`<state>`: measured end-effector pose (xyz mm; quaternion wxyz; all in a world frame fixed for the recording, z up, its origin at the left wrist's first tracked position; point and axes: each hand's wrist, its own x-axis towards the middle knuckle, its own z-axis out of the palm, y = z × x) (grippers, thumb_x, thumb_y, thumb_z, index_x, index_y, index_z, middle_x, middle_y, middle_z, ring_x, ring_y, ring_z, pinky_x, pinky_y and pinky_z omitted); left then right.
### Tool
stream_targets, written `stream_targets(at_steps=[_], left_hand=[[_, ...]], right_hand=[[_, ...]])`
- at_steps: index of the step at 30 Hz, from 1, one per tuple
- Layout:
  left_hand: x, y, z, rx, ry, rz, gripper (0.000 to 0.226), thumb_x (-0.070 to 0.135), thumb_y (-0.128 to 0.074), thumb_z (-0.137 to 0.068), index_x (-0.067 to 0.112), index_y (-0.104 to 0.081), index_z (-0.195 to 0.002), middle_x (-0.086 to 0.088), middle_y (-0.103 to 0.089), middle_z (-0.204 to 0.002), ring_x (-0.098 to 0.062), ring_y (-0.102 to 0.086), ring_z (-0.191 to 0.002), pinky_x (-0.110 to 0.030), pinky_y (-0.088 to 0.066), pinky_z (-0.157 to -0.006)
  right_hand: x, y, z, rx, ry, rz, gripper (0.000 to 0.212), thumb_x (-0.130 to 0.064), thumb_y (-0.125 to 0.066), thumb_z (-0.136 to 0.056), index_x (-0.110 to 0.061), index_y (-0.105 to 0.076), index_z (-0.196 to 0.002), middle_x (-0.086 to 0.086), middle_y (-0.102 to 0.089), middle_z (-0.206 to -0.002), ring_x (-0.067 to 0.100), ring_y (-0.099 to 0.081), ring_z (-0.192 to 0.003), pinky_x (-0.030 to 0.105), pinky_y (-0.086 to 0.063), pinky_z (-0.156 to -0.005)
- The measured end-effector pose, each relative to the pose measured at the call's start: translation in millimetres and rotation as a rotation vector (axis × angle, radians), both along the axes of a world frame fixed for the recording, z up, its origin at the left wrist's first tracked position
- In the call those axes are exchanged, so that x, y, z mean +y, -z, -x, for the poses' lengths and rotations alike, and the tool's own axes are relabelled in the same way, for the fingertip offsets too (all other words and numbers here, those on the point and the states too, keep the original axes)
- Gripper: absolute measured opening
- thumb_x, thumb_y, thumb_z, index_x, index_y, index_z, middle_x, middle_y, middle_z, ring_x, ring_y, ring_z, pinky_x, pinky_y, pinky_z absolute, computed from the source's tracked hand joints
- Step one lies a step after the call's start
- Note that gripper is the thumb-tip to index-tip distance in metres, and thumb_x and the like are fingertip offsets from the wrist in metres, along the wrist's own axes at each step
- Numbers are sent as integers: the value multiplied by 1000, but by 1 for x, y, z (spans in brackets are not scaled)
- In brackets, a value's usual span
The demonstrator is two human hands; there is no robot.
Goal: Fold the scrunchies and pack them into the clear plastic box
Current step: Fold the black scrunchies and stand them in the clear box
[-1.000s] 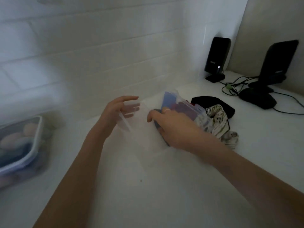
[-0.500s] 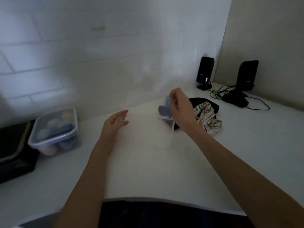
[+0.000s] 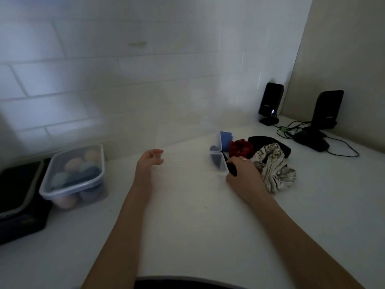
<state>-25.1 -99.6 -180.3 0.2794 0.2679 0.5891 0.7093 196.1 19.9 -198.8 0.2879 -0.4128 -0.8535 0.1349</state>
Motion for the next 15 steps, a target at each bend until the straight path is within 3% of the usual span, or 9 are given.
stream_targets(at_steps=[3, 5, 8, 11, 15], left_hand=[[3, 1, 0, 60, 11, 20, 30, 11, -49, -48, 21, -61, -74, 2, -52, -77, -9, -47, -73, -25, -32, -64], [4, 2, 0, 120, 18, 28, 25, 6, -50, -59, 22, -62, -75, -1, -54, -77, -8, -50, -72, -24, -35, -67], [5, 2, -3, 256, 39, 47, 27, -1, -50, -68, 20, -63, -77, -4, -55, -75, 2, -53, -58, -13, -41, -59], [4, -3, -17, 366, 95, 71, 32, 8, -48, -53, 18, -62, -79, -4, -58, -79, -2, -52, -57, -15, -43, -56], [-1, -6, -36, 670, 105, 229, 31, 21, -52, -53, 23, -62, -82, 5, -59, -83, -20, -53, -87, -36, -41, -80]], right_hand=[[-5, -12, -1, 331, 42, -91, 17, -13, -59, -85, -9, -63, -101, 8, -67, -97, 20, -60, -89, 36, -50, -78], [-8, -23, -5, 576, 54, -124, 16, -19, -62, -84, -20, -57, -99, -8, -65, -90, -1, -58, -81, 21, -49, -74], [-15, -40, -10, 820, 52, -165, 21, -27, -66, -81, -29, -52, -96, -27, -57, -84, -13, -56, -81, 3, -40, -71], [-20, -63, -9, 959, 26, -177, 23, -28, -70, -76, -29, -52, -91, -31, -59, -79, -12, -57, -79, 2, -40, -70], [-11, -88, 5, 922, -256, 68, 21, -20, -74, -75, -21, -57, -86, -20, -63, -67, -2, -58, -62, 12, -46, -59]])
